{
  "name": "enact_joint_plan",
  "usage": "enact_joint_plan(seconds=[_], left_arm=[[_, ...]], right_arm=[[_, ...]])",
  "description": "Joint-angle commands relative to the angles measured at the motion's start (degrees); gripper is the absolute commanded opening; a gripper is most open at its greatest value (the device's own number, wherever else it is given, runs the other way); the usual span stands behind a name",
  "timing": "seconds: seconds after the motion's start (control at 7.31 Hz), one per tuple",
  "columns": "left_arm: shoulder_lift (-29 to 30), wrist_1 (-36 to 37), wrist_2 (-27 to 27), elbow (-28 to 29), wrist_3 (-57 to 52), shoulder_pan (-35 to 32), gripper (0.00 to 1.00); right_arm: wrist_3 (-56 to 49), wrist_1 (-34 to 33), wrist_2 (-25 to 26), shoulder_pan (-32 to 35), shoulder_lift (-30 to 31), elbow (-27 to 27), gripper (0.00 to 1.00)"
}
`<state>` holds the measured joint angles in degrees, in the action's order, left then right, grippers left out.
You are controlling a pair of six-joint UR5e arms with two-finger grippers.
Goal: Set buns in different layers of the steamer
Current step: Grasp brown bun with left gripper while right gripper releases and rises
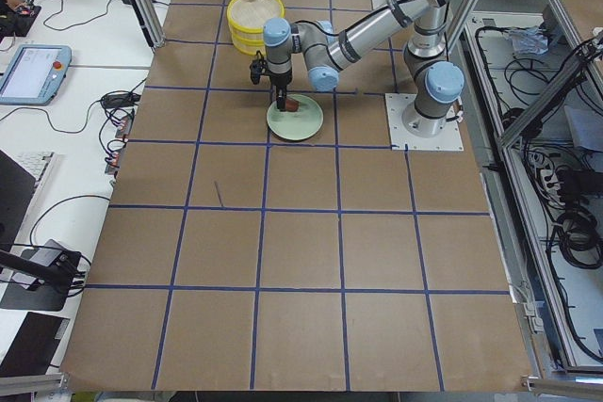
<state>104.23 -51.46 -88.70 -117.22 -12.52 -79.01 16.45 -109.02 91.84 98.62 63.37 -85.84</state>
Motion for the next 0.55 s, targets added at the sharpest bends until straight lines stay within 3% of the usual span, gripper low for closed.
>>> enact_joint_plan(seconds=[0.0, 0.27, 0.41], left_arm=[[0.1, -1.3, -0.1, -0.8, 0.0, 0.0, 0.57], [0.2, -1.4, 0.1, -1.6, 0.0, 0.0, 0.54], [0.2, -1.4, 0.0, -1.5, 0.0, 0.0, 0.41]], right_arm=[[0.2, 0.2, -0.5, 0.0, 0.1, 0.0, 0.1], [-0.2, 0.2, 0.0, -0.1, 0.1, -0.1, 0.13], [0.2, -0.4, -0.5, -0.1, 0.0, -0.1, 0.3]])
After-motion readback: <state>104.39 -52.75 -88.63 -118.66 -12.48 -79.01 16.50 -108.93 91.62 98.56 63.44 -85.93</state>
